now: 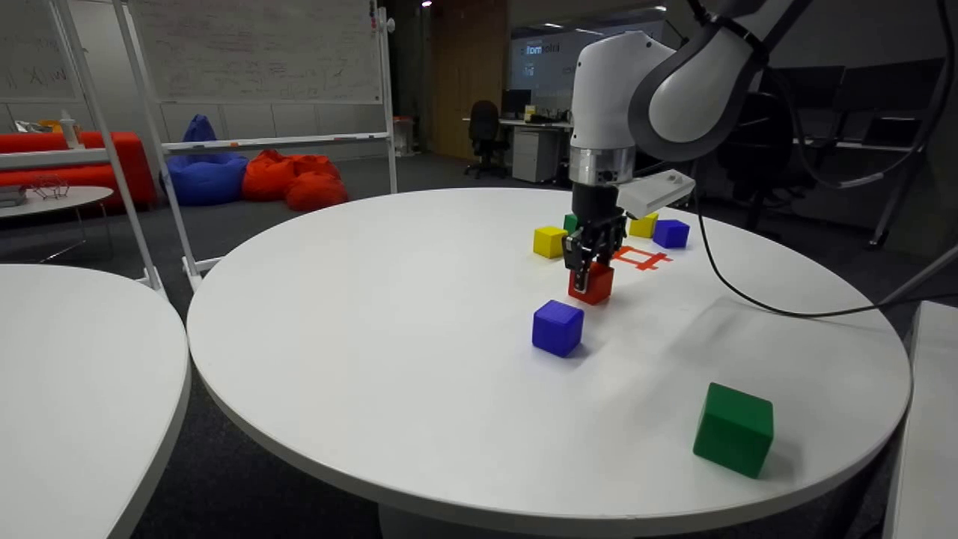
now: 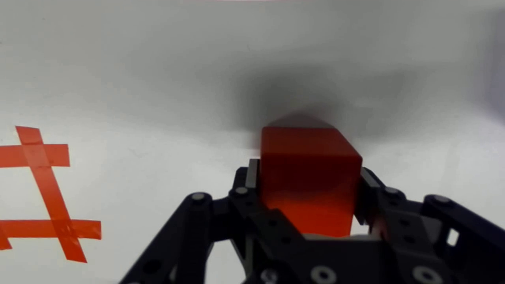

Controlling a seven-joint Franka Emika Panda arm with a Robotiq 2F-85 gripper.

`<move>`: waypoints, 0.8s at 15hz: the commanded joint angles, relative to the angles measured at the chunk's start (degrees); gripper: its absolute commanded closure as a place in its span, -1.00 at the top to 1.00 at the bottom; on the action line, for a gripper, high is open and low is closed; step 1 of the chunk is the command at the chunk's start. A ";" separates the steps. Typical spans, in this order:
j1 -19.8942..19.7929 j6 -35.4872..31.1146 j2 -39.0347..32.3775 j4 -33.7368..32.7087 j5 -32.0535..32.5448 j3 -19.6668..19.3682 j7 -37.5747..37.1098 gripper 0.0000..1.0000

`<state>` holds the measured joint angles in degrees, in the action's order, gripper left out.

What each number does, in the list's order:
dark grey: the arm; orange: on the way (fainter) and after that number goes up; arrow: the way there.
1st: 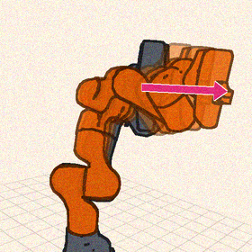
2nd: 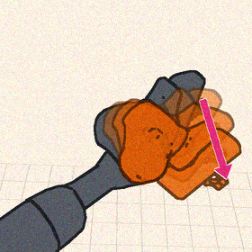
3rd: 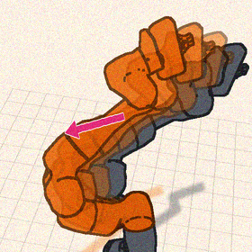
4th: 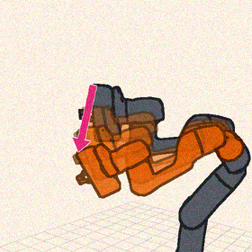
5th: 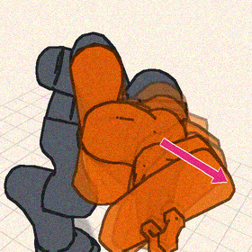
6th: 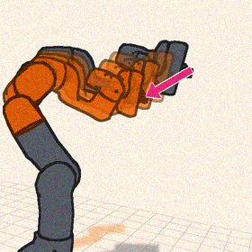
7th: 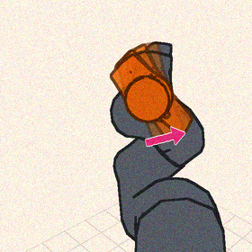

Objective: Unstack all the toy blocks then put the orange block in the marked zone

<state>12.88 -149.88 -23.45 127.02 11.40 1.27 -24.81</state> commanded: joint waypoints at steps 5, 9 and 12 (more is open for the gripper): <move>-0.37 0.40 0.31 0.35 -1.47 -0.71 2.37 -0.38; -1.54 -1.65 2.05 2.58 -2.22 -1.36 2.37 -0.38; -2.80 -3.64 3.40 4.61 -3.59 -1.80 2.82 -0.38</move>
<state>11.58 -150.88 -23.09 127.78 10.19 -0.21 -24.68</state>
